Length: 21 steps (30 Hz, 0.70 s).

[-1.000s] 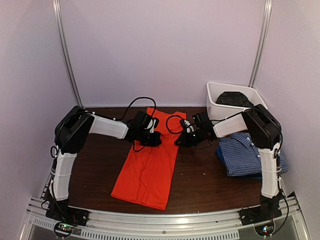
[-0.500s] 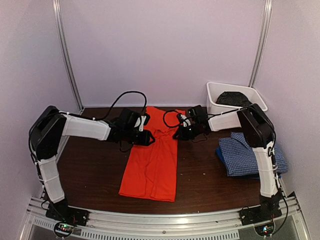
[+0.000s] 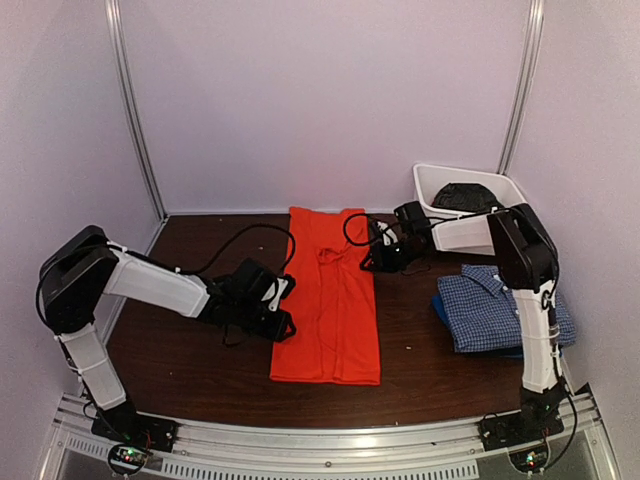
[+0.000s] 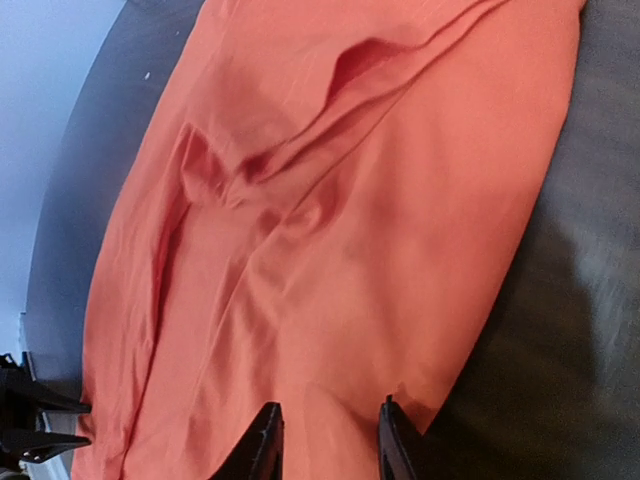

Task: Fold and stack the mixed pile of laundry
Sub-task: Rotate the rectangle-folded T-shirt at the center of the board, then pick up the rectangle-folded T-shirt from the corner of the board.

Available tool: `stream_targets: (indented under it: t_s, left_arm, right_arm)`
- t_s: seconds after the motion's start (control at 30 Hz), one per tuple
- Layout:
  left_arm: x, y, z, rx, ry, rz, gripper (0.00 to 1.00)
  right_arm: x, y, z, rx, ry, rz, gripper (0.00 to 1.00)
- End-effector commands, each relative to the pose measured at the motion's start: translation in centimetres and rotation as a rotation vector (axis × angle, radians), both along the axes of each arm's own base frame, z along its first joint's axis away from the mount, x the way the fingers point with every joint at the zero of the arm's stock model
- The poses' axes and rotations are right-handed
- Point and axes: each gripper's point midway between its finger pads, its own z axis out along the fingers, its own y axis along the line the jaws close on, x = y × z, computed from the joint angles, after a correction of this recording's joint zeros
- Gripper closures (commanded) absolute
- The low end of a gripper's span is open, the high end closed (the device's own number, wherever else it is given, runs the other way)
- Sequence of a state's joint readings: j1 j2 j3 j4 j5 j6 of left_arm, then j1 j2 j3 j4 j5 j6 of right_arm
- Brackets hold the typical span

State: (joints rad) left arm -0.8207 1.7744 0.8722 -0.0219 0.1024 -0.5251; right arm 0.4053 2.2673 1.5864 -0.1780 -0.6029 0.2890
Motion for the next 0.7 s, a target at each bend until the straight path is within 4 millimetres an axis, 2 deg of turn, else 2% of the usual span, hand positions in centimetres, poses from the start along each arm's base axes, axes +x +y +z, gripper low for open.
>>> stream_targets:
  t_s: [0.0, 0.1, 0.2, 0.3, 0.37, 0.4, 0.5, 0.67]
  left_arm:
    - [-2.0, -0.7, -0.4, 0.067, -0.009, -0.058, 0.71]
    - [-3.4, -1.0, 0.4, 0.07, -0.023, -0.073, 0.71]
    - [-4.3, 0.1, 2.0, 0.025, -0.039, -0.039, 0.69]
    - [-5.8, 1.7, 2.8, -0.022, -0.027, 0.001, 0.65]
    - [-7.0, 2.7, 2.8, -0.042, -0.001, 0.016, 0.64]
    - [-7.7, 3.0, 2.5, -0.054, 0.019, 0.021, 0.63]
    - [-9.7, 3.4, 2.1, -0.121, 0.08, 0.026, 0.62]
    - [-11.9, 2.5, 2.0, -0.25, 0.159, 0.035, 0.61]
  right_arm:
    - [-5.7, 2.8, 6.6, 0.178, 0.013, 0.149, 0.64]
    - [-9.2, 2.7, 8.1, 0.194, 0.032, 0.167, 0.63]
    - [-13.1, 1.3, 8.2, 0.183, 0.056, 0.154, 0.64]
    - [-17.1, -0.5, 6.6, 0.136, 0.094, 0.139, 0.64]
    - [-19.6, -1.6, 5.6, 0.11, 0.12, 0.133, 0.64]
    - [-21.1, -2.5, 4.5, 0.091, 0.15, 0.124, 0.63]
    - [-23.9, -3.5, 3.4, 0.087, 0.194, 0.118, 0.62]
    - [-27.5, -4.0, 2.4, 0.101, 0.258, 0.124, 0.61]
